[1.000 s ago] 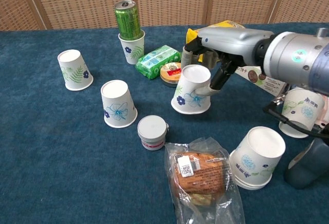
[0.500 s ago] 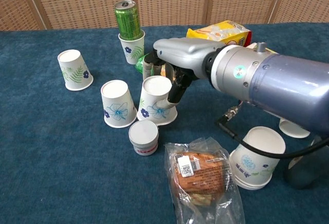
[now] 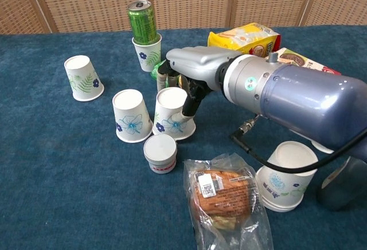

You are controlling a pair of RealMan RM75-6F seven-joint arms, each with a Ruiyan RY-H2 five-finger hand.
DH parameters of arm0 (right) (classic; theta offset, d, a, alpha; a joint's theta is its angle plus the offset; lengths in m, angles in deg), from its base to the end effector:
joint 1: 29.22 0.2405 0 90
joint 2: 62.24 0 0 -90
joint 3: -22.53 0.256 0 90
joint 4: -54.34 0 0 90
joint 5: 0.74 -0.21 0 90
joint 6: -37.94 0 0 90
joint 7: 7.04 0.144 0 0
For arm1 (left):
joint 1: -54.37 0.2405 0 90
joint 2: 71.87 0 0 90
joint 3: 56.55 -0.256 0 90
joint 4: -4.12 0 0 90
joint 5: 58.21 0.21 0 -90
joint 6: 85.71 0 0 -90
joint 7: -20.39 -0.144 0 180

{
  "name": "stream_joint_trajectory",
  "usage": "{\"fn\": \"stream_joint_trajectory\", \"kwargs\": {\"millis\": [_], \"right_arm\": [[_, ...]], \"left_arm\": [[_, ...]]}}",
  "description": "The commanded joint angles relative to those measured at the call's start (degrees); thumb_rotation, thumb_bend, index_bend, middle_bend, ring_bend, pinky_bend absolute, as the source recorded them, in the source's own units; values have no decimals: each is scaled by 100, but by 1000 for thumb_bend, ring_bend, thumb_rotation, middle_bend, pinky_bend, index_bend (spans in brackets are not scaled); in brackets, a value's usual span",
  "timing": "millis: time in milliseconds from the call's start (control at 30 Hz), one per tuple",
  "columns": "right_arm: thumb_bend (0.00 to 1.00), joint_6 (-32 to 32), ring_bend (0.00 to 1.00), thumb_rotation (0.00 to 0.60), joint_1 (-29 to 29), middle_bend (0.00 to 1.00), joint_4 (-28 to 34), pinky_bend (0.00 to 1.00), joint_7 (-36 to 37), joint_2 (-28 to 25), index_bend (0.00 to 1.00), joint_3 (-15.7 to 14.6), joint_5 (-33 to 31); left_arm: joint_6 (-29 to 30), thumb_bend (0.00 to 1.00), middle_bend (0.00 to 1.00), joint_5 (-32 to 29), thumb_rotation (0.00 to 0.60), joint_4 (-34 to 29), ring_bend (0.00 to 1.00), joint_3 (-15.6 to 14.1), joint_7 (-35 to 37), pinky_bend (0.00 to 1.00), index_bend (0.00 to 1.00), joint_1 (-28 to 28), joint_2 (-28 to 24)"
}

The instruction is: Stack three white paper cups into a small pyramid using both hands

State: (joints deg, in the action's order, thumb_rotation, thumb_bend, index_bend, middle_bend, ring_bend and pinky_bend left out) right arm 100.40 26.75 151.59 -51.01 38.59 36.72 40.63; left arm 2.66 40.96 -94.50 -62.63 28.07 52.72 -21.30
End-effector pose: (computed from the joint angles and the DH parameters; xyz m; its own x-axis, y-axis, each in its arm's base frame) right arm -0.0207 -0.3024 -0.0714 0.4448 -0.3361 0.8302 -0.8472 -0.4586 0.2683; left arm -0.2930 0.1277 0.1967 0.3954 0.1392 0.9079 0.9147 -0.1502 -0.3753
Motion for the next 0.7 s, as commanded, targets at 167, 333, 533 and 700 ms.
{"fn": "stream_joint_trajectory", "kwargs": {"millis": [167, 333, 533, 700], "right_arm": [[324, 7, 408, 600, 17, 470, -60, 330, 60, -28, 370, -19, -23], [325, 24, 408, 600, 37, 469, -102, 330, 75, -32, 369, -16, -62], [318, 25, 405, 600, 58, 468, -187, 330, 134, 23, 367, -24, -73], [296, 36, 385, 600, 47, 447, -268, 330, 242, 67, 307, -33, 29]], "left_arm": [[-17, 315, 0, -15, 600, -4, 0, 1, -18, 0, 0, -2, 7], [-32, 314, 0, 3, 600, -14, 0, -9, -32, 0, 0, -7, 9], [-33, 315, 0, 0, 600, -10, 0, -8, -21, 0, 0, -8, 6], [-11, 315, 0, -6, 600, -7, 0, 0, 13, 0, 0, -5, -4]]}}
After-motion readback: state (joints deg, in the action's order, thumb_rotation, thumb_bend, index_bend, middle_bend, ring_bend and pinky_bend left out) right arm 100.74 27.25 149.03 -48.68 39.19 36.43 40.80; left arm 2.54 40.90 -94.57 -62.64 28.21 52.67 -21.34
